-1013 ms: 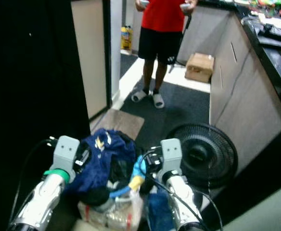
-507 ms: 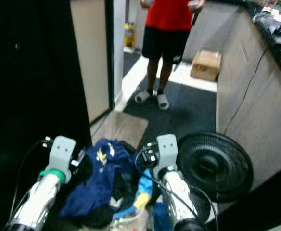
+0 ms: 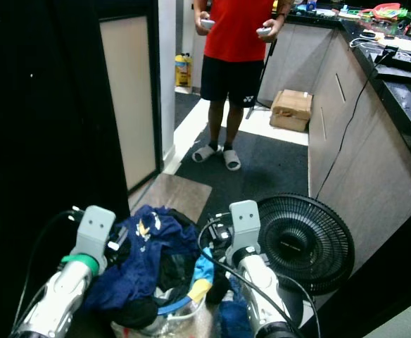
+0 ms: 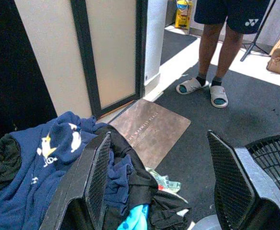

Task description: Clothes washing

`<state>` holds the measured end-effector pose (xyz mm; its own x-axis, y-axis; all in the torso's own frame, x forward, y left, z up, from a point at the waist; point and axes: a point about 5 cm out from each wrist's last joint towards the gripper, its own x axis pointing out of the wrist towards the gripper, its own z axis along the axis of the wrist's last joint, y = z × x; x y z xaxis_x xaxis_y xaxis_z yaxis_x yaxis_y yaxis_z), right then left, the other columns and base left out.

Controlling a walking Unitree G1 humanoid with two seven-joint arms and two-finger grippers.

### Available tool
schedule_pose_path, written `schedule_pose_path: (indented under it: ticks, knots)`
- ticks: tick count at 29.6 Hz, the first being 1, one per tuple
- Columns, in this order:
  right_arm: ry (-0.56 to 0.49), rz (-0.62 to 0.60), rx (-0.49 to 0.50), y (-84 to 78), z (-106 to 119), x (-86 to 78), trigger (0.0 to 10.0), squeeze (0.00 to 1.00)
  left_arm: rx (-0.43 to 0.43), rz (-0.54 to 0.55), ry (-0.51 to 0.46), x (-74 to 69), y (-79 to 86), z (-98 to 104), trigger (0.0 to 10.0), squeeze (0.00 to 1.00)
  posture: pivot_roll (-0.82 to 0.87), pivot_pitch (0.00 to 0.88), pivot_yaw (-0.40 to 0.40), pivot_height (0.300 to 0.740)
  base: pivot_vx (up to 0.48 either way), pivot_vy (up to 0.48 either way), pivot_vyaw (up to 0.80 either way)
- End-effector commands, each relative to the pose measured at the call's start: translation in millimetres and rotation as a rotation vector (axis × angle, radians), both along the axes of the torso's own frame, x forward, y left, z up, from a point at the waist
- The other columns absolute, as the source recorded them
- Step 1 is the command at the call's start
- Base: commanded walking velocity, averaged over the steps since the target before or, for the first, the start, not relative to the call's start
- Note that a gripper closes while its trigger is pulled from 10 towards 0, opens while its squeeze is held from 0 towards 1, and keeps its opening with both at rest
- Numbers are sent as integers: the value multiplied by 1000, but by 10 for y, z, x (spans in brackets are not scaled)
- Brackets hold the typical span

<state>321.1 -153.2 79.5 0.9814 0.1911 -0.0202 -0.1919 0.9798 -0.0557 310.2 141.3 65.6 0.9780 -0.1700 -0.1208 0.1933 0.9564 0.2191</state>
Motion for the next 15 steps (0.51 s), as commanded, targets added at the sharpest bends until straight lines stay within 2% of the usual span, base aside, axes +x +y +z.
schedule_pose_path:
  ticks: [1, 4, 7, 10, 12, 14, 15]
  knots:
    - [21, 0, -3, 11, -72, -42, 10000, 0, -13, -15, 48, -48, -8, -94, 10000, 0, 20, 17, 18, 740, 0, 0, 0]
    - [16, 2, -5, 21, -61, -40, 10000, 0, -74, -15, 108, -86, -11, -168, 10000, 0, 21, 33, 20, 740, 0, 0, 0]
    - [10, -3, -26, 33, -44, -11, 10000, 0, -32, -54, 161, -137, -39, -250, 10000, 0, 34, 77, 21, 740, 0, 0, 0]
    - [7, -5, -32, 33, -36, -1, 10000, 0, -11, -54, 165, -143, -42, -259, 10000, 0, 38, 88, 20, 740, 0, 0, 0]
    - [-9, -2, -49, 57, 1, 30, 10000, 0, -30, -8, 186, -120, -10, -255, 10000, 0, 60, 133, 16, 740, 0, 0, 0]
    - [-9, -2, -49, 57, 1, 30, 10000, 0, -30, -8, 186, -120, -10, -255, 10000, 0, 60, 133, 16, 740, 0, 0, 0]
    - [-17, 12, -54, 102, 24, 50, 10000, 0, -39, 26, 185, -98, 32, -238, 10000, 0, 70, 153, 9, 740, 0, 0, 0]
